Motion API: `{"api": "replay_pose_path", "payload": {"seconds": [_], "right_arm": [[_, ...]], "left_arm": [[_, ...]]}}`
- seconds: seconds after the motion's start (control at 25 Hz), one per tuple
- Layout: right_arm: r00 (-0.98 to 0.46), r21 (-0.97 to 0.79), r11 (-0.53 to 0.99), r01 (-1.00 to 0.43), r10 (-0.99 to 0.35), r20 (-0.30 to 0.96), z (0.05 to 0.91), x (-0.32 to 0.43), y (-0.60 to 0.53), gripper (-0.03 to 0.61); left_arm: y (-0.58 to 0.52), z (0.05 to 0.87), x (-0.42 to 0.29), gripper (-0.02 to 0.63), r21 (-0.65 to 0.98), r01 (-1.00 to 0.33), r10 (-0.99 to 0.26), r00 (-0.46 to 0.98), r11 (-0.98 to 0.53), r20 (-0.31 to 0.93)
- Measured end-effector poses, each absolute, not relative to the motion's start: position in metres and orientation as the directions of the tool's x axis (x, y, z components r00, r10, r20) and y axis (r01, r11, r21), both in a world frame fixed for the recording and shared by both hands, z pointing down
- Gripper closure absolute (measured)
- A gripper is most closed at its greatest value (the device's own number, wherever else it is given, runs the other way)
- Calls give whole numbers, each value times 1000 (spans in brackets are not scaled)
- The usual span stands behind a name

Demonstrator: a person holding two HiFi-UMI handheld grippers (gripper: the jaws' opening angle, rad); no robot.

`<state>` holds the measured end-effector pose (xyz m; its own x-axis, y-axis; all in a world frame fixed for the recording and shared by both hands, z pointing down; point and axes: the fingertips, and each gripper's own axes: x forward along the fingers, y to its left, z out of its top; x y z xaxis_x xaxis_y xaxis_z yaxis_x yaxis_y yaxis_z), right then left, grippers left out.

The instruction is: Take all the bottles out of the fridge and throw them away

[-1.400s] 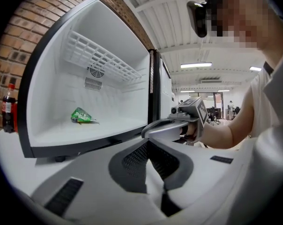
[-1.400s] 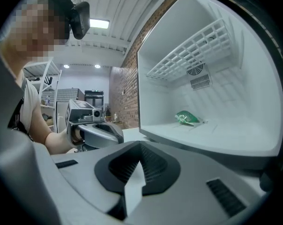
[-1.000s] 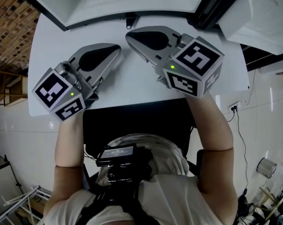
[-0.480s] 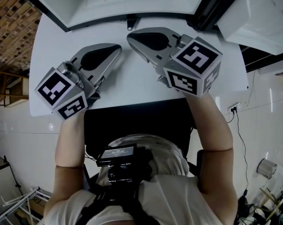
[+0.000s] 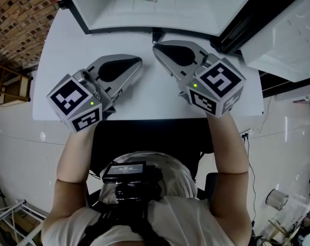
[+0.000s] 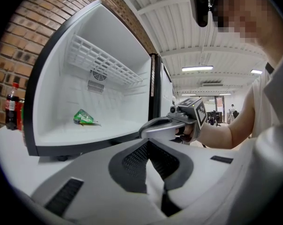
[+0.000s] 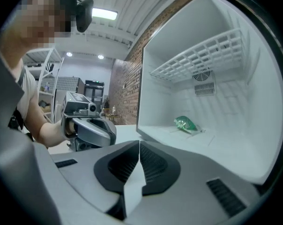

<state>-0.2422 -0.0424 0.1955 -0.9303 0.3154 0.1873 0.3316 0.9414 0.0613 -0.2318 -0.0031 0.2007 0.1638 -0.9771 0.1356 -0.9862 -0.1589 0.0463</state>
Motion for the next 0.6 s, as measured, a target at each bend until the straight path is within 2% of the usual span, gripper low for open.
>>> {"api": "replay_pose_path", "payload": {"seconds": [0.12, 0.6], "right_arm": [[-941, 166, 939, 303, 267, 209, 178, -256, -52, 565], [-926, 391, 882, 264, 118, 358, 166, -327, -97, 563]], "left_arm": [[4, 187, -238, 609, 36, -989, -984, 148, -145, 100], [22, 176, -241, 611, 60, -985, -987, 161, -160, 19]]}}
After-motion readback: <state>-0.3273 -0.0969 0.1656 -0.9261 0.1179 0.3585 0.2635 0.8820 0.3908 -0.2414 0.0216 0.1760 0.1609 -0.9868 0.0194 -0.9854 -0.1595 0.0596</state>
